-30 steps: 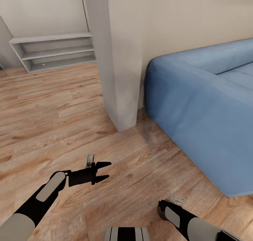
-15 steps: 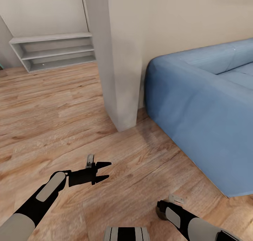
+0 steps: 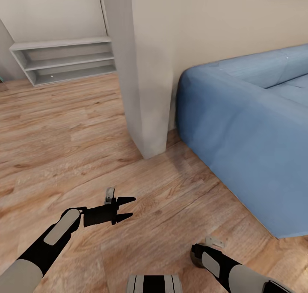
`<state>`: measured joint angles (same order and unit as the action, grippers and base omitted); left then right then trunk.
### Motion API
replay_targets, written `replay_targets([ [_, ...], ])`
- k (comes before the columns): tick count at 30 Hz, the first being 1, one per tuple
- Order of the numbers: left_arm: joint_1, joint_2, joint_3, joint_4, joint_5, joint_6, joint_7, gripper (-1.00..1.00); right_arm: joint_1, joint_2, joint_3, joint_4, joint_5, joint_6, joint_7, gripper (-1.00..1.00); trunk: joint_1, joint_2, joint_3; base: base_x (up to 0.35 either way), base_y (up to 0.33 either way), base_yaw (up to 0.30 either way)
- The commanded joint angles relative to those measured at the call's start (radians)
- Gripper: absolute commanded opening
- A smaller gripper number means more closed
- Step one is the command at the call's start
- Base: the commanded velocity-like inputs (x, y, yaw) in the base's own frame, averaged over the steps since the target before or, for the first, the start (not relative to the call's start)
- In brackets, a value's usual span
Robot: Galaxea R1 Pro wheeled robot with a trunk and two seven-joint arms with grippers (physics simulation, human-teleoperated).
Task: Place each of the two pumpkins and all three candles from the living room inside a cabinet in the living room (use any cabinet), then make sure every cabinet is closed, and position the cauldron so it is next to a table in the living room.
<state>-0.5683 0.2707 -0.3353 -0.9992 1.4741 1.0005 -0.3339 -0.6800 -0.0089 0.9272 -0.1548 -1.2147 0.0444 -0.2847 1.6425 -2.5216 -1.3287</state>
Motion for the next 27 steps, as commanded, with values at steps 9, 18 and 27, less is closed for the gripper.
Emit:
replay_targets([
  [9,-0.001,0.001,-0.002,0.001,-0.006,0.0,-0.01,1.0,0.0,0.0,0.007,-0.004,-0.003,0.006,-0.005,1.0,0.0,0.0,-0.001,0.0,0.0,0.0],
  [18,-0.001,0.001,-0.002,0.001,-0.006,0.0,-0.01,1.0,0.0,0.0,0.007,-0.006,-0.003,0.02,-0.005,-1.0,0.0,0.0,-0.001,0.0,0.0,0.0],
  [27,-0.001,0.0,-0.001,0.001,-0.01,-0.003,-0.01,1.0,0.0,-0.001,0.007,-0.008,-0.003,0.022,-0.005,-1.0,0.0,0.0,-0.001,0.0,0.0,0.0],
])
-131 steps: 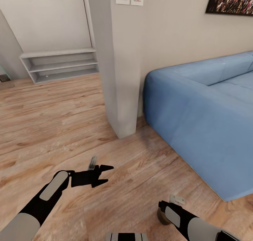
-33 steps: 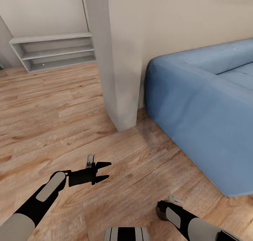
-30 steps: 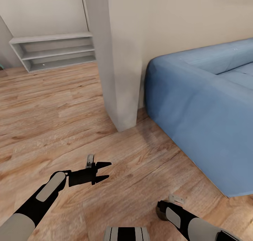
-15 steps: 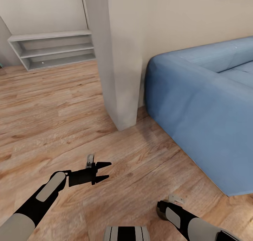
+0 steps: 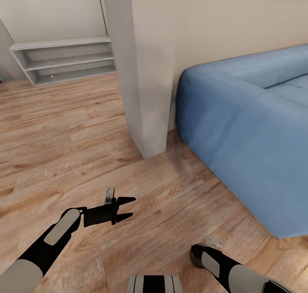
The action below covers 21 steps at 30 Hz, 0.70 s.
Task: Place each of the two pumpkins and all three candles from the living room inside a cabinet in the living room (use any cabinet), then make sure every cabinet is closed, and position the cauldron so it is next to a table in the living room.
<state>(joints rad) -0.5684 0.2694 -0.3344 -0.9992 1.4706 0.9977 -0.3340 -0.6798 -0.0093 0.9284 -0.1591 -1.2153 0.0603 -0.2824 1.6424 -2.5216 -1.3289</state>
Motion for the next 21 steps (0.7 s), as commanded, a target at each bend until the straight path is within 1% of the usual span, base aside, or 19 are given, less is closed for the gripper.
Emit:
replay_targets([
  [1,-0.001,0.001,-0.002,0.001,-0.007,0.0,-0.01,1.0,0.0,-0.001,0.006,-0.004,-0.003,0.006,-0.007,-1.0,0.0,0.0,-0.001,0.0,0.0,0.0],
  [12,-0.001,0.0,-0.002,0.001,-0.006,-0.002,-0.01,1.0,-0.001,-0.001,0.005,-0.003,-0.003,0.006,-0.007,-1.0,0.0,0.0,-0.001,0.0,0.0,0.0],
  [21,-0.001,-0.001,-0.003,0.001,-0.006,-0.002,-0.008,1.0,-0.001,-0.001,0.005,-0.002,-0.003,0.006,-0.007,-1.0,-0.004,0.002,0.034,0.0,0.0,0.0],
])
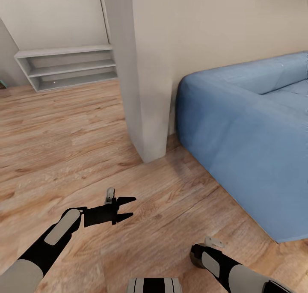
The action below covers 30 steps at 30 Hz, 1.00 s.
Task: Place each of the two pumpkins and all three candles from the living room inside a cabinet in the living room (use any cabinet), then make sure every cabinet is closed, and position the cauldron so it is next to a table in the living room.
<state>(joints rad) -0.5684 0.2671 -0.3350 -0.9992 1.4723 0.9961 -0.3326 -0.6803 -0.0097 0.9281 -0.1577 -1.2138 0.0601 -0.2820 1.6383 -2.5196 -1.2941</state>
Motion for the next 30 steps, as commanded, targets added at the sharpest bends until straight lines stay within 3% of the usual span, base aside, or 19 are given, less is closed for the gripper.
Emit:
replay_targets([
  [1,-0.001,0.0,-0.003,0.001,-0.007,-0.001,-0.009,1.0,0.0,-0.001,0.005,-0.003,-0.004,0.006,-0.008,-1.0,-0.001,0.0,0.003,0.0,0.0,0.0],
  [30,-0.001,-0.002,-0.004,0.019,-0.009,-0.002,-0.002,1.0,0.0,-0.001,0.003,-0.014,-0.006,-0.004,-0.007,-1.0,-0.014,0.007,0.116,-0.075,0.005,-0.006],
])
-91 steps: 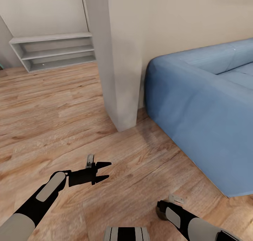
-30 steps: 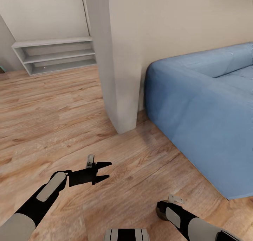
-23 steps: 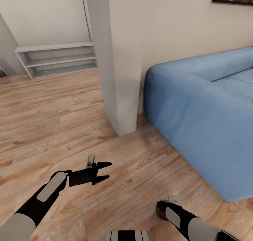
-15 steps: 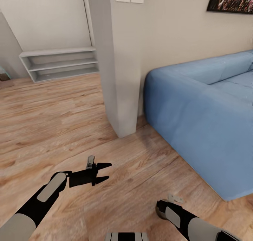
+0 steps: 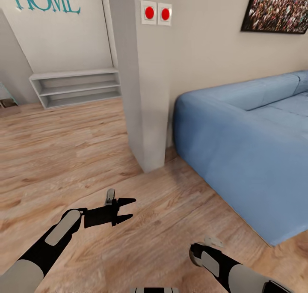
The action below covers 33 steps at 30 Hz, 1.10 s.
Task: Place each of the two pumpkins and all three candles from the living room inside a cabinet in the living room (use any cabinet), then make sure every cabinet is closed, and position the cauldron so it is next to a table in the living room.
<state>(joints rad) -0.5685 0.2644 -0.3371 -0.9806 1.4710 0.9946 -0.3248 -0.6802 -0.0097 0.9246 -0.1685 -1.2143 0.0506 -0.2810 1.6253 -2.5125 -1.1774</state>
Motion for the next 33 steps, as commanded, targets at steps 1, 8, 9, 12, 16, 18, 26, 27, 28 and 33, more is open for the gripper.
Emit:
replay_targets([
  [1,-0.001,0.001,-0.002,0.0,-0.008,-0.001,-0.01,1.0,0.0,-0.001,0.007,-0.003,-0.006,0.005,-0.008,-1.0,-0.001,0.0,0.004,-0.199,0.0,-0.165],
  [8,-0.001,0.001,-0.002,0.0,-0.008,-0.001,-0.01,1.0,0.0,-0.002,0.007,-0.003,-0.007,0.005,-0.006,-1.0,-0.004,0.002,0.034,-0.045,0.0,-0.248],
  [9,-0.001,0.001,-0.002,0.0,-0.007,-0.001,-0.01,1.0,0.0,-0.002,0.007,-0.003,-0.007,0.005,-0.006,-1.0,-0.005,0.002,0.039,-0.065,0.0,-0.271],
  [12,-0.001,0.001,-0.002,0.0,-0.006,-0.001,-0.011,1.0,0.0,-0.001,0.007,-0.003,-0.007,0.005,-0.006,-1.0,-0.006,0.003,0.052,-0.166,0.0,-0.272],
  [16,-0.001,0.002,-0.002,0.0,-0.004,-0.001,-0.011,1.0,0.001,-0.001,0.007,-0.003,-0.007,0.005,-0.005,-1.0,-0.008,0.003,0.07,-0.293,0.0,-0.273],
  [18,-0.001,0.002,-0.002,0.0,-0.003,0.0,-0.011,1.0,0.0,-0.001,0.007,-0.003,-0.007,0.005,-0.005,-1.0,-0.009,0.004,0.079,-0.322,0.0,-0.273],
  [26,-0.001,0.004,-0.002,0.0,-0.001,0.0,-0.013,1.0,0.001,-0.002,0.007,-0.003,-0.007,0.006,-0.004,-1.0,-0.012,0.006,0.114,-0.33,0.035,-0.273],
  [27,-0.001,0.004,-0.002,0.0,-0.001,0.0,-0.013,1.0,0.0,-0.002,0.007,-0.003,-0.007,0.006,-0.004,-1.0,-0.013,0.006,0.119,-0.331,0.066,-0.273],
  [28,-0.001,0.003,-0.002,0.0,-0.001,0.0,-0.013,1.0,0.0,-0.002,0.007,-0.003,-0.007,0.006,-0.004,-1.0,-0.013,0.006,0.123,-0.331,0.046,-0.273],
  [33,-0.001,0.003,-0.002,0.0,-0.001,0.0,-0.014,1.0,0.001,-0.002,0.007,-0.003,-0.007,0.006,-0.004,-1.0,-0.015,0.007,0.145,-0.303,0.012,-0.273],
])
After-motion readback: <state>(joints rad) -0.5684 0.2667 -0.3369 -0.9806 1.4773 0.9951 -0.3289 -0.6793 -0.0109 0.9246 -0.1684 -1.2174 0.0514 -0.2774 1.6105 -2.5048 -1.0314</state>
